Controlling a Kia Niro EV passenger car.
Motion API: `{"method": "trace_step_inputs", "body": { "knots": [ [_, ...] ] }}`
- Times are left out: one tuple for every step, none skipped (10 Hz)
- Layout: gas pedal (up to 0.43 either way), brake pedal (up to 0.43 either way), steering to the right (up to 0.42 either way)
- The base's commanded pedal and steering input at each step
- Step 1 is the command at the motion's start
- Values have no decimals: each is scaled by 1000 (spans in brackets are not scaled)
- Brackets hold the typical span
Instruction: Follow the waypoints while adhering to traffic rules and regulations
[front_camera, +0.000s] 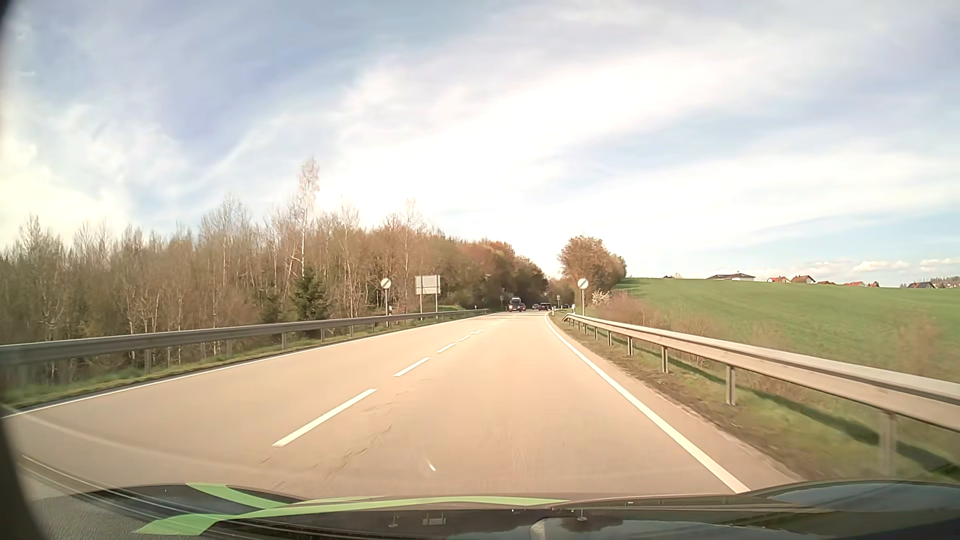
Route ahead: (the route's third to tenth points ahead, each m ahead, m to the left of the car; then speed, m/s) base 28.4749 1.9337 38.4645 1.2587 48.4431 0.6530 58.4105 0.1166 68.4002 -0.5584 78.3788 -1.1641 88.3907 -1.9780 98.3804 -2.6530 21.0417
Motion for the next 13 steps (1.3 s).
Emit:
{"method": "trace_step_inputs", "body": {
  "knots": [
    [228,0,5],
    [240,0,5],
    [260,0,5],
    [268,0,5],
    [280,0,5],
    [280,0,4],
    [280,0,4],
    [280,0,4],
    [280,0,4],
    [287,0,4],
    [287,0,4],
    [311,0,4],
    [319,0,4]
  ]
}}
